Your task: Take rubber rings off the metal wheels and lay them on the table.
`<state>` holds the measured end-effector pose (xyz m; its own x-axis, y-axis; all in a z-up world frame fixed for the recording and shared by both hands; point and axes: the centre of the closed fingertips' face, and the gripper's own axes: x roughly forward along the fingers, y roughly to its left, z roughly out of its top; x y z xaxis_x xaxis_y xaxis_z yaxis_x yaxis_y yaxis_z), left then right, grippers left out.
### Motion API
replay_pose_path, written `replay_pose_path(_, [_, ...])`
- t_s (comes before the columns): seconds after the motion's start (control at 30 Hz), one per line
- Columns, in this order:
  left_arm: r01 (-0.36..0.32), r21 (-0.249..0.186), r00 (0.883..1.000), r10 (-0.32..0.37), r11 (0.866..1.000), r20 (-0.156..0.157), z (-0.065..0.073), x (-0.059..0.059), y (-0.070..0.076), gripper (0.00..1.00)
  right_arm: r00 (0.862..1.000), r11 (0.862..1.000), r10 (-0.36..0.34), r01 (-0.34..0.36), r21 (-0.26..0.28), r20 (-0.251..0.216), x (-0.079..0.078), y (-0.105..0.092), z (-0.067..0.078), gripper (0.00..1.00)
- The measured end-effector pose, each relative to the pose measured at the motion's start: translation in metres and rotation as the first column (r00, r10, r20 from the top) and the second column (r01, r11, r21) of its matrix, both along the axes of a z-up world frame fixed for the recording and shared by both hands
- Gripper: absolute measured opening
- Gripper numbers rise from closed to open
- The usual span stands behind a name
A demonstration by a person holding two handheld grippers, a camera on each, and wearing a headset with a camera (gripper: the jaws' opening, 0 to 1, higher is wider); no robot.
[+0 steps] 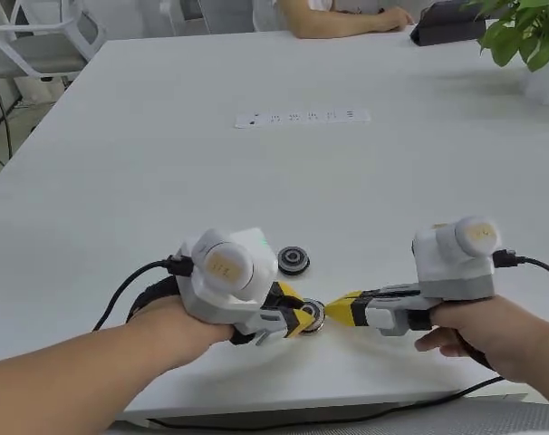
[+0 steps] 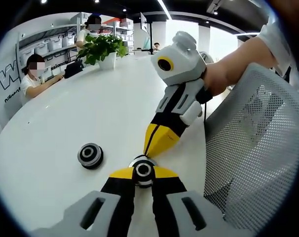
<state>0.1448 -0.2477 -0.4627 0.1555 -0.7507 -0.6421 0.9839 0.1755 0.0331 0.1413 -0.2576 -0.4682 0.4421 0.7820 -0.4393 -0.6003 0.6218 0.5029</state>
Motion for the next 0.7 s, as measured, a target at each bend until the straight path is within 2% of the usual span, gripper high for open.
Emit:
replay_pose_path(0.1, [-0.003, 0.001, 1.000, 0.003, 1.000, 0.001, 0.0001, -0.0001, -0.0001, 0.07, 1.000, 1.000, -0.008, 0.009, 0.028, -0.015, -0.0009, 0.0017, 0.0027, 0.00])
replay_pose_path(0.3, [-0.005, 0.004, 1.000, 0.005, 1.000, 0.002, 0.0002, -0.0004, 0.0002, 0.07, 1.000, 1.000, 0.002, -0.002, 0.010, -0.004, -0.0023, 0.0041, 0.0048, 0.00])
replay_pose_path(0.6, [-0.006, 0.007, 1.000, 0.006, 1.000, 0.004, 0.0003, -0.0007, 0.0001, 0.07, 1.000, 1.000, 0.002, -0.002, 0.028, -0.016, -0.0031, 0.0064, 0.0081, 0.00])
replay_pose_path(0.7, [-0.005, 0.007, 1.000, 0.005, 1.000, 0.005, 0.0003, -0.0007, 0.0002, 0.07, 1.000, 1.000, 0.014, -0.014, 0.017, -0.005, -0.0032, 0.0084, 0.0088, 0.00])
